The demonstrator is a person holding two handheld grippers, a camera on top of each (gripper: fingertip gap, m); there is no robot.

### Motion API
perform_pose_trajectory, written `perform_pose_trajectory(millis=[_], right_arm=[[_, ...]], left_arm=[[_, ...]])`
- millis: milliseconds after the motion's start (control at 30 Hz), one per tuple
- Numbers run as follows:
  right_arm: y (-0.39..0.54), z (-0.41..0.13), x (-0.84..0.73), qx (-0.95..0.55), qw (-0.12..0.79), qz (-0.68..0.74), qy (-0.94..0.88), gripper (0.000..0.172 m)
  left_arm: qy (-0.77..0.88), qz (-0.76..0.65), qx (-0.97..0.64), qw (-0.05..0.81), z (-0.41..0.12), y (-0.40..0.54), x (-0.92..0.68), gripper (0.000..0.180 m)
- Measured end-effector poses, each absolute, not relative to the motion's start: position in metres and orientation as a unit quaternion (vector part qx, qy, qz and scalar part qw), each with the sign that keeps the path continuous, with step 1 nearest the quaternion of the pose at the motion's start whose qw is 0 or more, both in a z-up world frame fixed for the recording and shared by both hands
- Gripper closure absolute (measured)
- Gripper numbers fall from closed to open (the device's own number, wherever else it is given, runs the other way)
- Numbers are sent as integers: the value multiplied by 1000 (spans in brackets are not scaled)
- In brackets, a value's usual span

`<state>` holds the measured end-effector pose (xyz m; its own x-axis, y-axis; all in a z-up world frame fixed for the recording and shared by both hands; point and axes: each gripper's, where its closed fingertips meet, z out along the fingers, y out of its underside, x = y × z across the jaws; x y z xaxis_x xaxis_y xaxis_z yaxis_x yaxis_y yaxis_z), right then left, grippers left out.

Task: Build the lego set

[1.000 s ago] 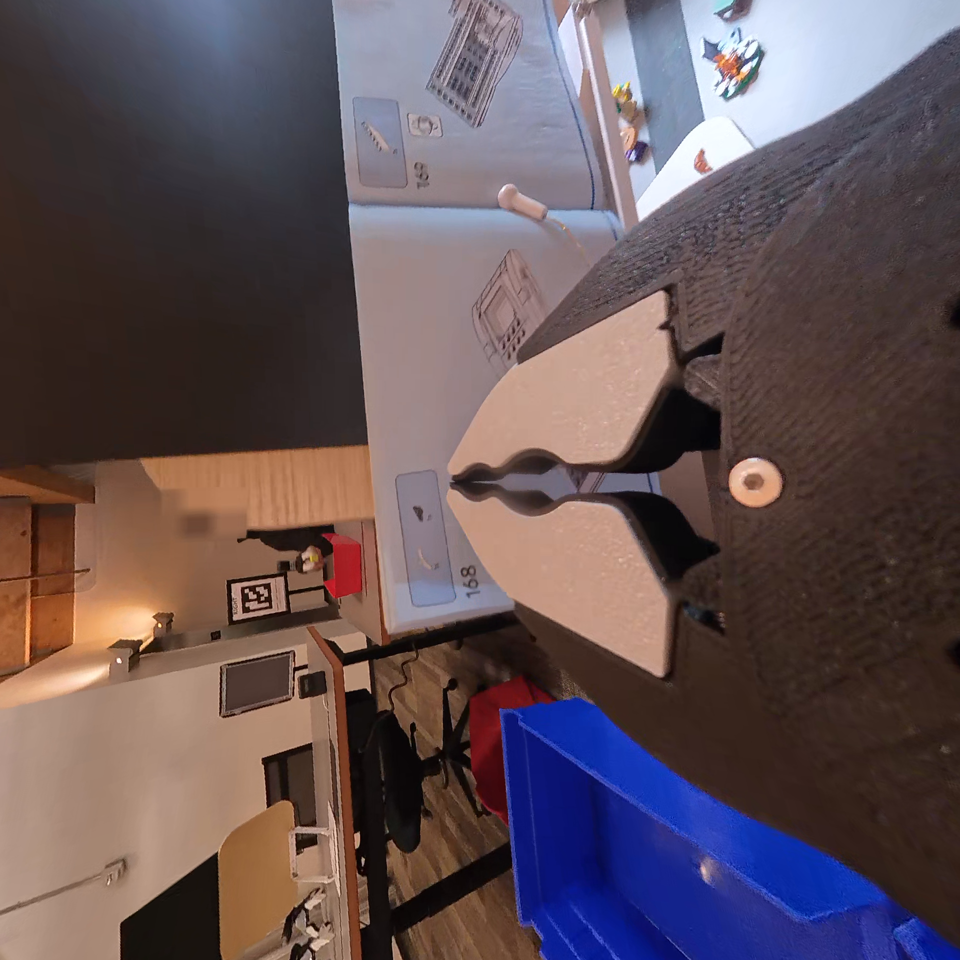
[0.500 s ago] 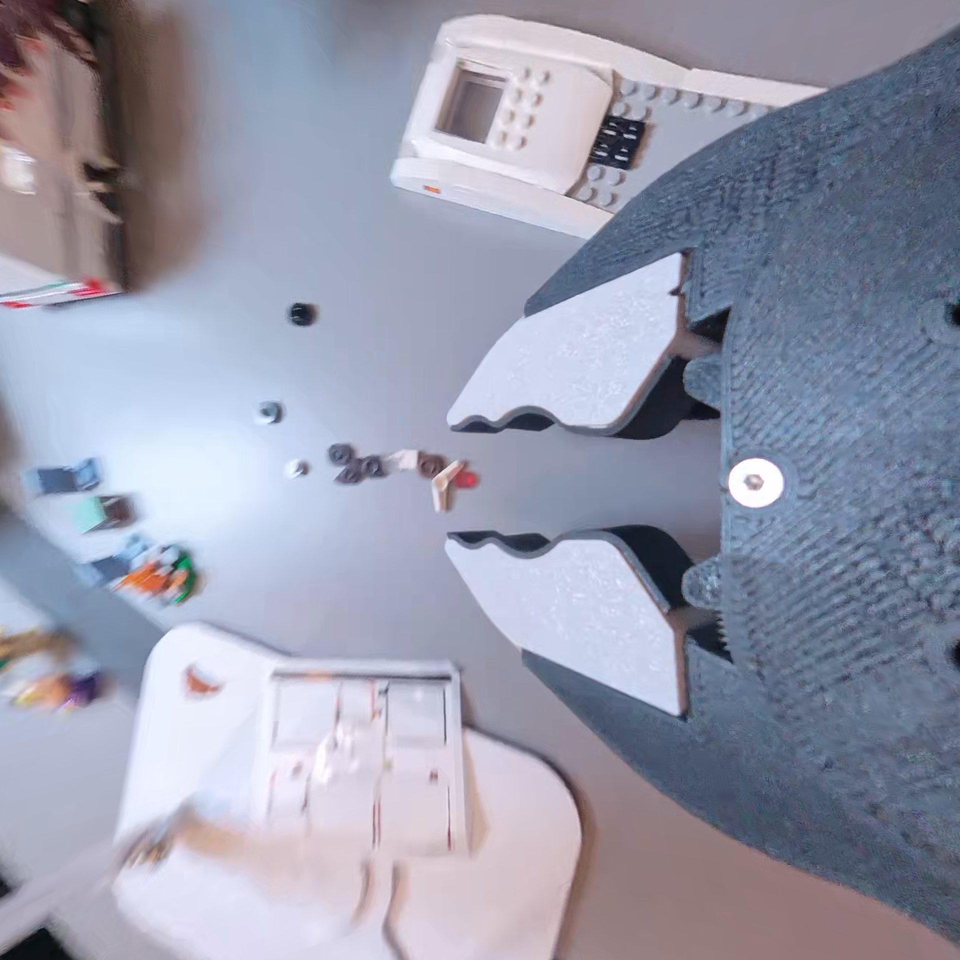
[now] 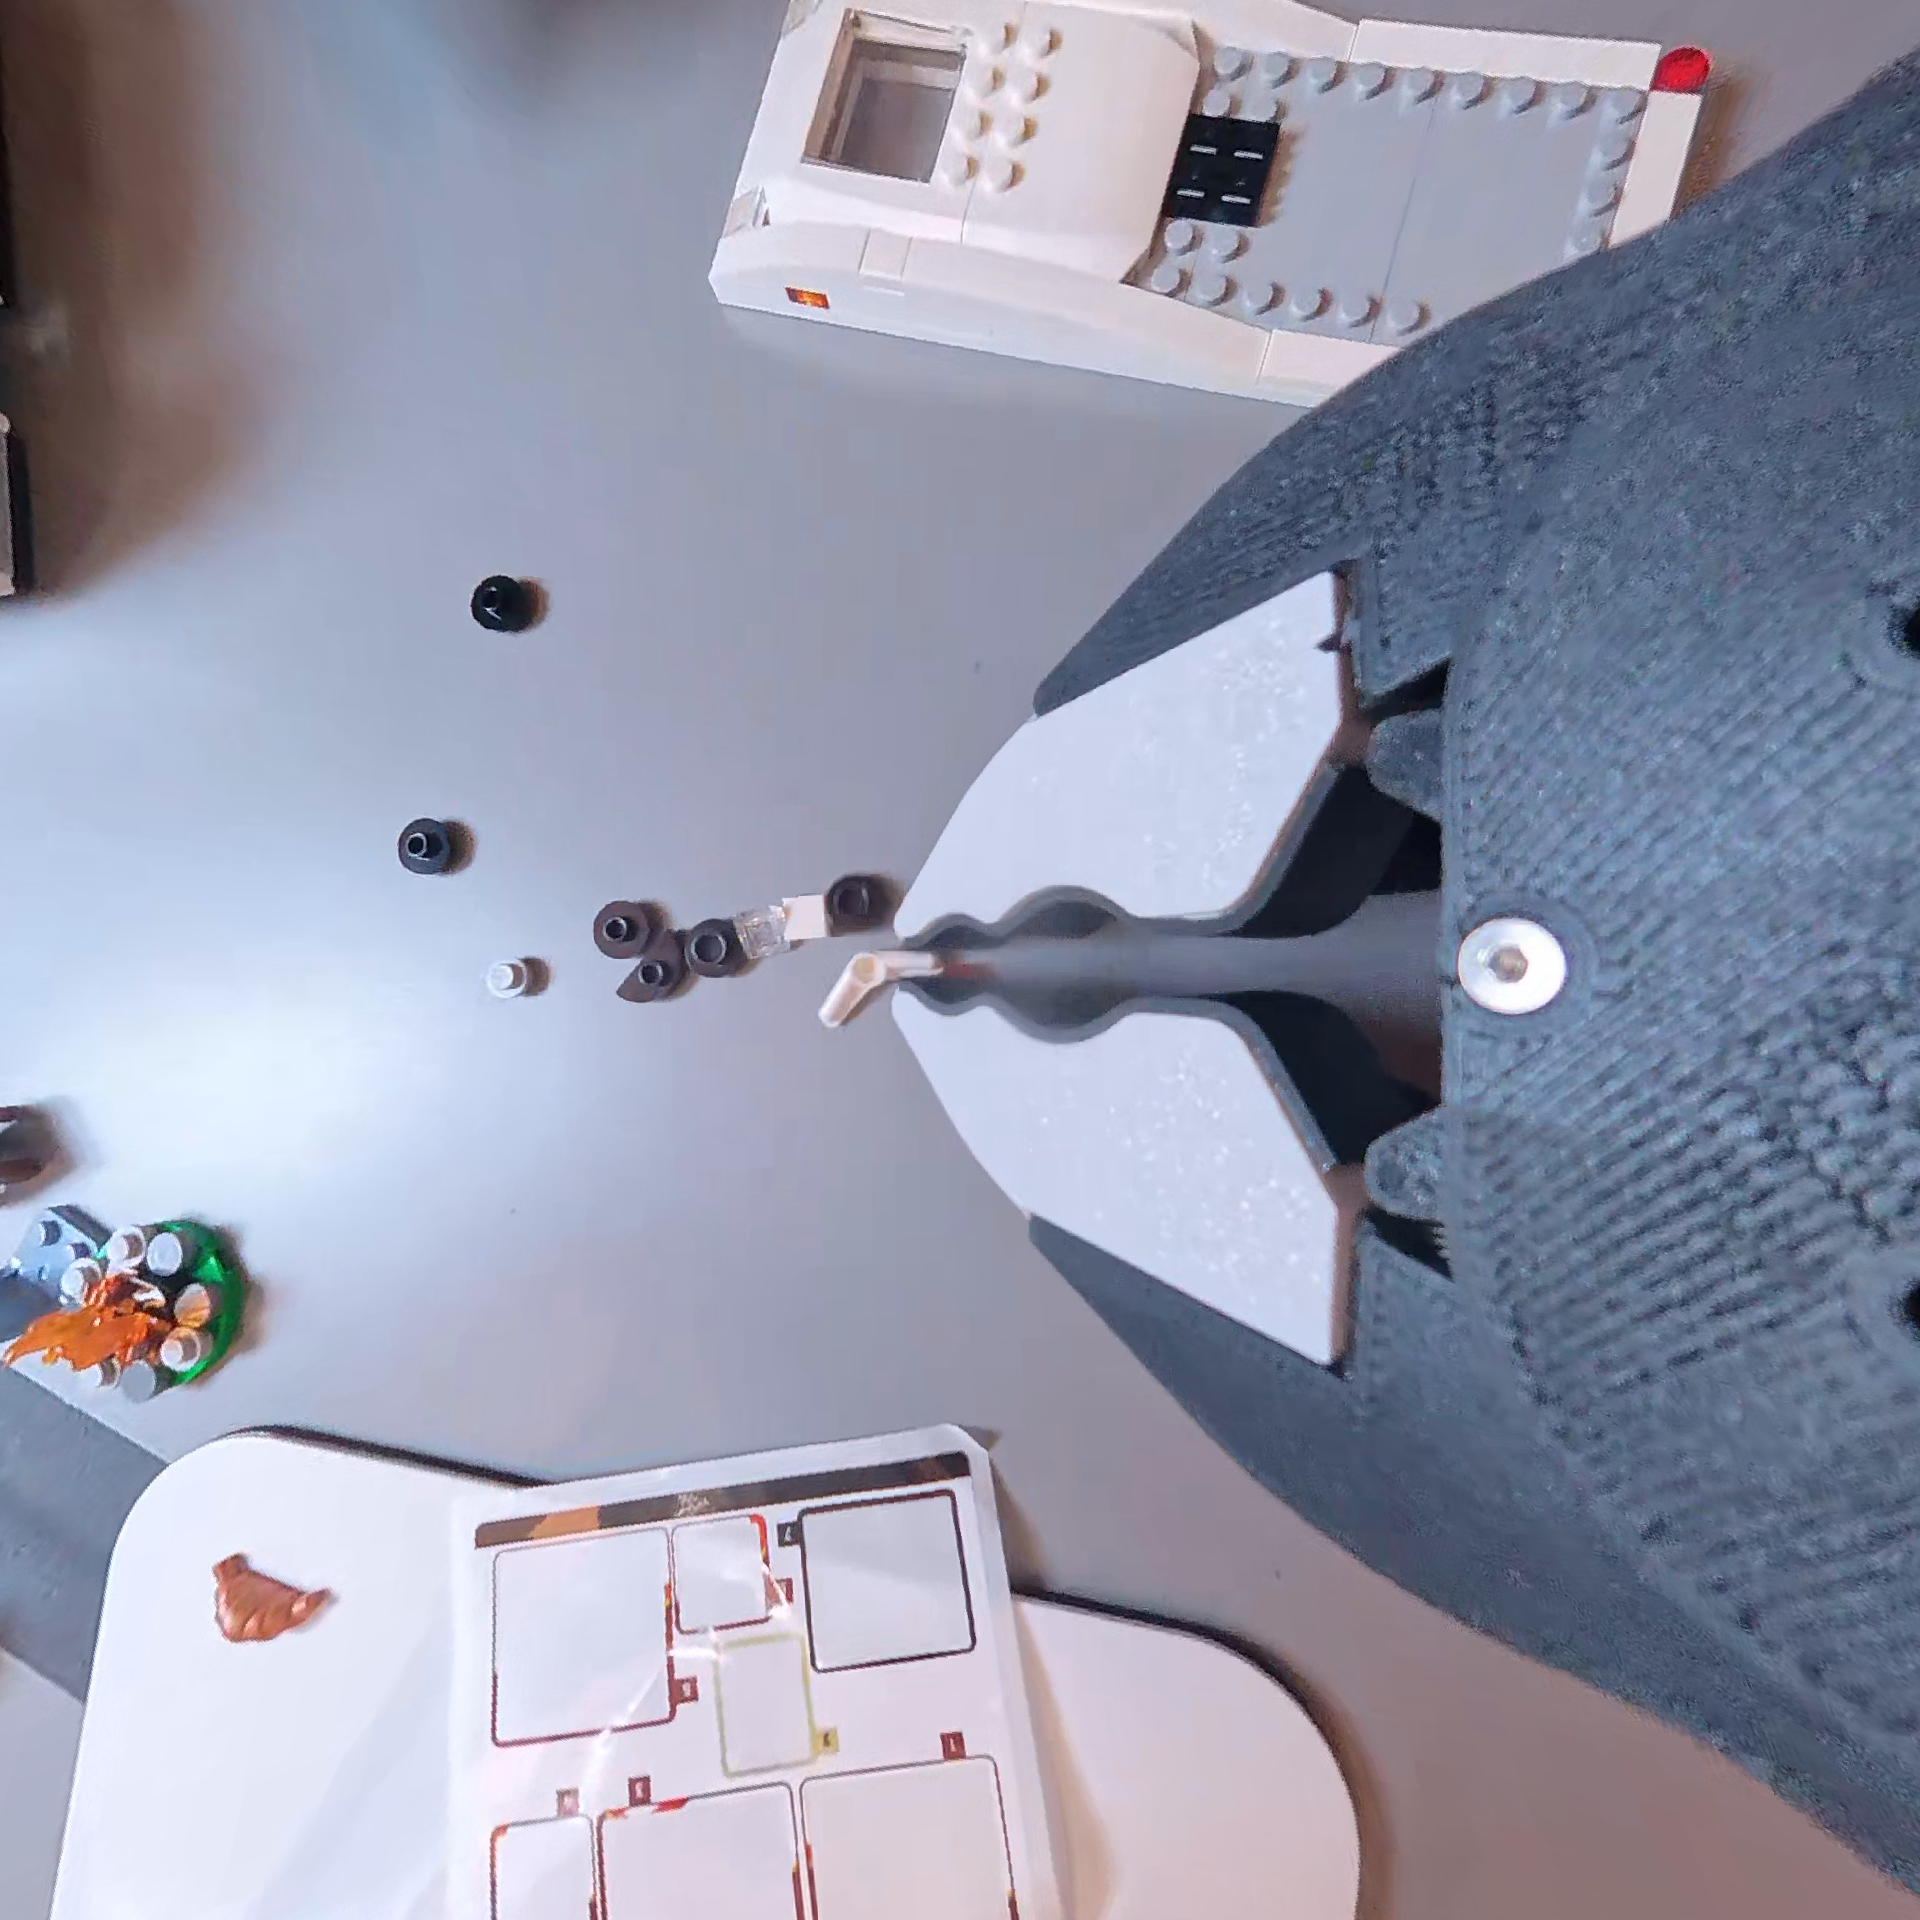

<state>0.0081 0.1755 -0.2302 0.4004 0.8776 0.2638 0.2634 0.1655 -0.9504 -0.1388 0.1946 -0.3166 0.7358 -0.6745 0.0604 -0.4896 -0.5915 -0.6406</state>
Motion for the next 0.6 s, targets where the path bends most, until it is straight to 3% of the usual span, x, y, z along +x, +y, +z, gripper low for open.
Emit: perform_pose_trajectory(millis=[367,600], right_arm=[[174,-235,6,-593,584,258,-491,144],[168,-238,3,-585,580,255,-506,144]], left_arm=[[349,-150,-848,369,-295,190,-127,176],[276,-341,-780,446,-233,148,-89,177]])
